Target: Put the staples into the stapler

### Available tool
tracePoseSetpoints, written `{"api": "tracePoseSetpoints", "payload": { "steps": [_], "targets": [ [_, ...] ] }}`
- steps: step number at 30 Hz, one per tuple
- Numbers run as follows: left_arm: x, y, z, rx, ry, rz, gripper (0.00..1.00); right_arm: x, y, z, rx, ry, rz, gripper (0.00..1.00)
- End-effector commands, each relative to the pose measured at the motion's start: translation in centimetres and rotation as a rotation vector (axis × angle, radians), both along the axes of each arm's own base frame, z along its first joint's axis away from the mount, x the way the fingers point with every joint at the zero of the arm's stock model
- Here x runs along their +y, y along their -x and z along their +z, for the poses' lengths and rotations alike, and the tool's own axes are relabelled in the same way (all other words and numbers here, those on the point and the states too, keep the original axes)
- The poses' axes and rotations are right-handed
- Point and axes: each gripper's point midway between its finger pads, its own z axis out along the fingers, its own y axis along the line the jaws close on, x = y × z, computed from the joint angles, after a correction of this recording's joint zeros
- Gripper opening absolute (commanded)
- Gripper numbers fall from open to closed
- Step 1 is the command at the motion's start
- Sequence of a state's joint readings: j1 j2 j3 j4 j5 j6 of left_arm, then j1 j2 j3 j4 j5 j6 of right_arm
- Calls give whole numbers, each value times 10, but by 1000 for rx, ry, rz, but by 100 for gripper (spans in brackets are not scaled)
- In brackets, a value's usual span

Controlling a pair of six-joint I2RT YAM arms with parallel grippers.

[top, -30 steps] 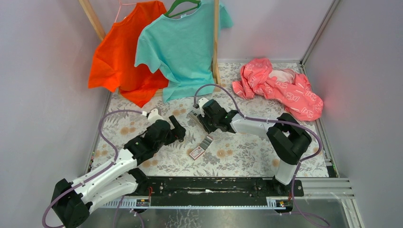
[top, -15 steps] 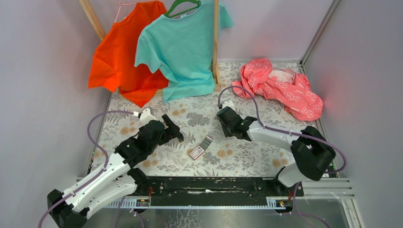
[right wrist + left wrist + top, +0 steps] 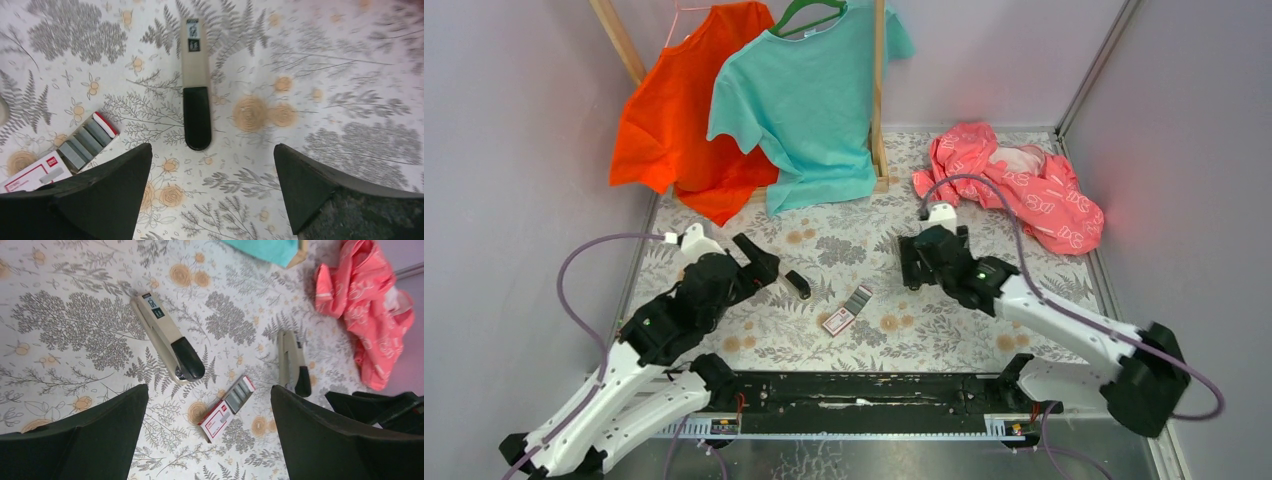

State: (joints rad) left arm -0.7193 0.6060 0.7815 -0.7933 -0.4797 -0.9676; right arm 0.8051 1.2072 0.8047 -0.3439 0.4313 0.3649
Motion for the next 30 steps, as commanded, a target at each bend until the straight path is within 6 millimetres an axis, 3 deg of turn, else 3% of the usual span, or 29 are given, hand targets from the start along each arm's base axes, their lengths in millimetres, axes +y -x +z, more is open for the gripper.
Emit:
{"api": "tracePoseSetpoints", "payload": {
  "steps": [1,7,11,19,24,30],
  "targets": [
    [29,11,33,-65,-25,58,100,-40,2,61,-174,-28,-125,99],
    [51,27,73,-204,-9,39,100,-94,26,126,-385,-142,-238,99],
    [66,36,86,-278,7,59,100,-120,43,149,-496,-230,-274,99],
    [75,36,78,-296,-12,98,100,-132,53,162,-581,-334,-293,99],
    [74,31,56,-257,-37,120,100,-127,50,155,-543,-296,-288,99],
    [73,32,58,-284,-22,103,100,-124,47,148,-515,-273,-288,99]
  ]
}}
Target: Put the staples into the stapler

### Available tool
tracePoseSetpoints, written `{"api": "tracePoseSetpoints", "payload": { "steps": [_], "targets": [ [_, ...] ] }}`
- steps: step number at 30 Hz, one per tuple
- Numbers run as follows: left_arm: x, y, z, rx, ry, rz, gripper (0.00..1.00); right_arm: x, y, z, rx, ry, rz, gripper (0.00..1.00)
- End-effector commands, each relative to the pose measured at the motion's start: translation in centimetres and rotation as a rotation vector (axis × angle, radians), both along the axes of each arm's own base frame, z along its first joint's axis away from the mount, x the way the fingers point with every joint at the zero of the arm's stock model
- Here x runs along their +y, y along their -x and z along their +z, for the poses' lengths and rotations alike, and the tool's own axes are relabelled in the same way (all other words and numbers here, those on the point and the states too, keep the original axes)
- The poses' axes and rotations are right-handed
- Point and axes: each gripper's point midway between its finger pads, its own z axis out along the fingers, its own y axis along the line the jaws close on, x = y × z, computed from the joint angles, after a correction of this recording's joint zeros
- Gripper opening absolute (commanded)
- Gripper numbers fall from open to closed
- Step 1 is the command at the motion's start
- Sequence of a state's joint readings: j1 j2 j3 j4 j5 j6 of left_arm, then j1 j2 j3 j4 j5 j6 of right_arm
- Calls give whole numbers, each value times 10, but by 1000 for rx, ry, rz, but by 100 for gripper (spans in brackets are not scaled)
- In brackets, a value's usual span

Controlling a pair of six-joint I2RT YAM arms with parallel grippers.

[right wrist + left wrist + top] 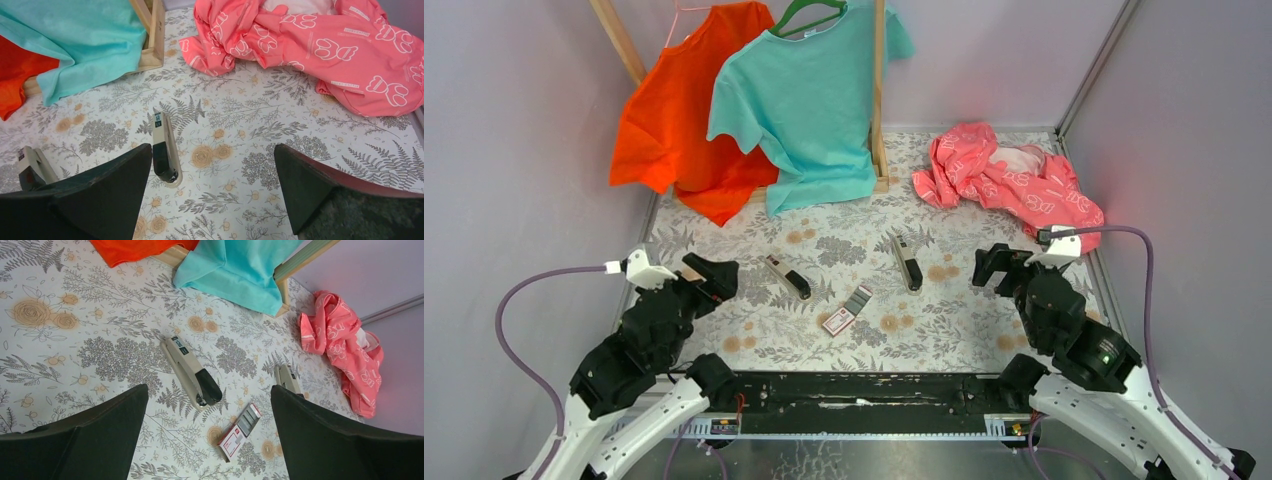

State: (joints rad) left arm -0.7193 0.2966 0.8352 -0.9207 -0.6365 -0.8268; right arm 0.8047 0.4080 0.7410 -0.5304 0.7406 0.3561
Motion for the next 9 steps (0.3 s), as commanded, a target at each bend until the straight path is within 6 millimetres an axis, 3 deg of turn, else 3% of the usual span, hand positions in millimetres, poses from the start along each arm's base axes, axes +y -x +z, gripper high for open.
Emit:
{"api": "tracePoseSetpoints", "payload": {
  "steps": [1,9],
  "targets": [
    [8,1,9,-53,13,22,100,-3,-2,7,-10,-12,-30,99],
    [10,4,12,-80,34,17,100,-3,-1,7,-23,-24,-25,99]
  ]
}}
